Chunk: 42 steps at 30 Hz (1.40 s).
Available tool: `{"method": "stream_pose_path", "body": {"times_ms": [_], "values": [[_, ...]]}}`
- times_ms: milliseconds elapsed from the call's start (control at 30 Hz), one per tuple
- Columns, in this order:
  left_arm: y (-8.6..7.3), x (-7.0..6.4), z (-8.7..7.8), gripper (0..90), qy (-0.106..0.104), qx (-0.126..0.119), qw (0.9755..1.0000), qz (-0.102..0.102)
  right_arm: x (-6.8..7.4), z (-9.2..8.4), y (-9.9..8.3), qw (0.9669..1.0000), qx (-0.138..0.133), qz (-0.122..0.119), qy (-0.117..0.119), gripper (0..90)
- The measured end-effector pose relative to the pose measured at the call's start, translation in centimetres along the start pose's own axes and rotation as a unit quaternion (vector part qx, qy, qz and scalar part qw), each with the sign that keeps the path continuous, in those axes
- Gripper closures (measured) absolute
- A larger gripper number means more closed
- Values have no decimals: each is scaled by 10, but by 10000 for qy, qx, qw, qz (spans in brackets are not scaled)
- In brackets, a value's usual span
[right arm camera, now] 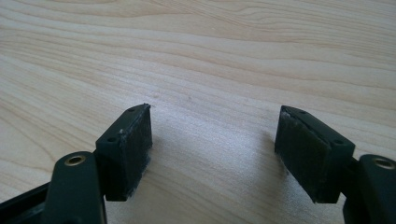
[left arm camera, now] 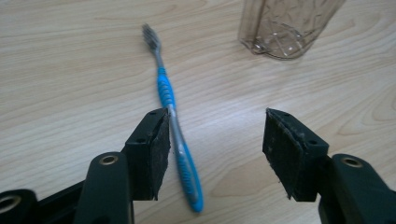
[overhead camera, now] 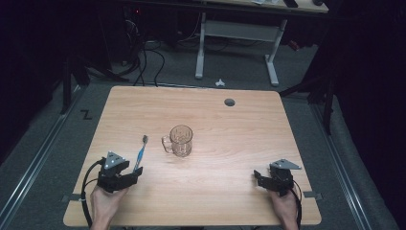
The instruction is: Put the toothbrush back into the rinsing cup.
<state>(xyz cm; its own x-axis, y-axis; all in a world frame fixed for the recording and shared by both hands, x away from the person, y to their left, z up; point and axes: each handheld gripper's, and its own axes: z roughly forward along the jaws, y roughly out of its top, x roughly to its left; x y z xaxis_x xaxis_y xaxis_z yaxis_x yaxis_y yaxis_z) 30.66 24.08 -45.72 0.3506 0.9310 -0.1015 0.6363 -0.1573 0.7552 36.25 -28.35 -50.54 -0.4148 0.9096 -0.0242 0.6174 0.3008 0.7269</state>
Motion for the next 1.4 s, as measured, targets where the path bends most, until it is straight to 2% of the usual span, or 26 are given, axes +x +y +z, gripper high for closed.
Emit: {"method": "stream_pose_path", "body": {"times_ms": [133,167,433,533,767,967,1133,1300,1400], "values": [[5,5,-1,409,68,27,10000,16,0,0,0,10000,0,-13,12,275],[5,5,-1,409,58,52,10000,-36,0,0,0,10000,0,-17,15,275],[10,9,8,393,-15,221,9997,-45,1,0,0,10000,1,-49,72,273],[15,9,8,391,50,193,9998,51,1,1,1,10000,3,-50,79,272],[23,10,12,403,189,234,9995,-68,1,1,1,9999,0,-86,112,273],[32,9,19,415,313,328,9990,60,1,1,1,9999,-3,-59,115,287],[41,12,23,446,453,530,9973,210,1,1,1,9999,-7,-65,110,288],[50,12,25,429,473,533,9972,238,1,1,1,9999,-9,-57,106,292],[55,12,29,426,497,689,9961,255,1,1,1,9999,-11,-63,102,292]]}}
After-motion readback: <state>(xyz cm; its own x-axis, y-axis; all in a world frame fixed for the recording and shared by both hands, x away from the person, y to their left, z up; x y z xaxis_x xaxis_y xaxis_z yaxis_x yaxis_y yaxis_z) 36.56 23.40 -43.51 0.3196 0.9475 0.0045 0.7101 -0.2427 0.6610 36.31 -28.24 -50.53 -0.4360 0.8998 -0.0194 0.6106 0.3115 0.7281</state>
